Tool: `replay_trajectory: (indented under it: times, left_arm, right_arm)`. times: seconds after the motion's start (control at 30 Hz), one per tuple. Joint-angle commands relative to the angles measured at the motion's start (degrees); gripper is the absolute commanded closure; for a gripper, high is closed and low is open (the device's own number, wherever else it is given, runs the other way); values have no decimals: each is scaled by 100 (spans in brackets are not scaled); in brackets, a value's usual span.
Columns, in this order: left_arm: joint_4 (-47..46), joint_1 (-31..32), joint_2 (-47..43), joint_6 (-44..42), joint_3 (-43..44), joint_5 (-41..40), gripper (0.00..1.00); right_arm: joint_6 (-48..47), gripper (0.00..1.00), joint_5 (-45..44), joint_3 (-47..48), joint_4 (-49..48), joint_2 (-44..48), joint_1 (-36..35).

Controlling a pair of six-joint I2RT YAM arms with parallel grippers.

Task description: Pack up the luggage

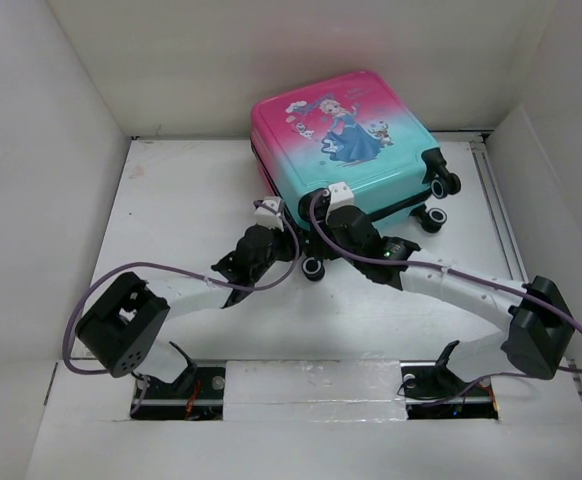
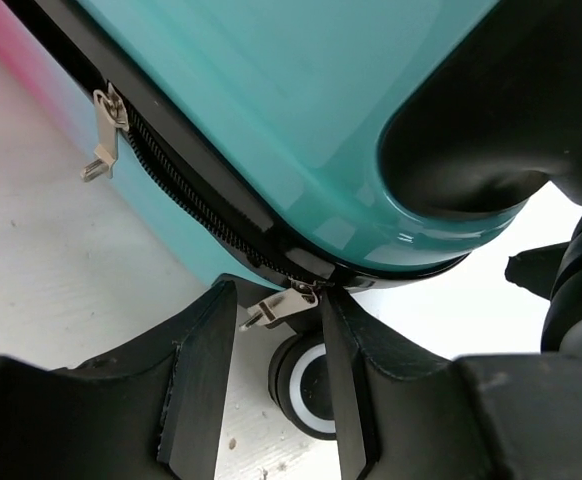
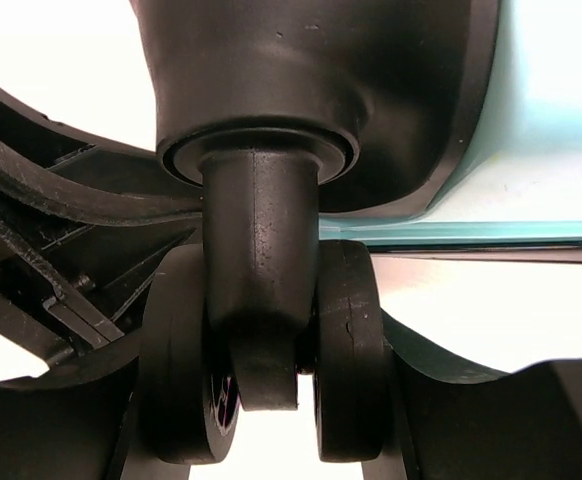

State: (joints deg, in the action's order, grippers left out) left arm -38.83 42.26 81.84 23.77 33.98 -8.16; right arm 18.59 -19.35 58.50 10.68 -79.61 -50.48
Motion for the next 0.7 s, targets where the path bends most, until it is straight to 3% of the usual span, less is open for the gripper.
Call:
replay_trajectory:
  times: [0.0, 0.27, 0.43, 0.57, 0.6, 0.67]
  left_arm:
    - [-415, -25, 235, -109, 407, -256, 65]
    - [-713, -25, 367, -109, 461, 165, 70]
    - [-897, -25, 543, -109, 461, 288, 89]
    - [-977, -25, 543, -57, 382, 325, 86]
    - [-917, -25, 543, -57, 382, 220, 77]
    - [-794, -25, 614, -127, 443, 219, 71]
  right_arm:
    - [-4, 100, 274, 162, -1261, 587, -32]
    - [48, 100, 415, 56, -1384, 587, -32]
    - [48, 100, 564, 4, -1446, 640, -32]
    - [48, 100, 564, 4, -1498, 702, 20]
    - [-4, 100, 643, 4, -1498, 702, 21]
    - [-4, 100, 705, -49, -1498, 702, 21]
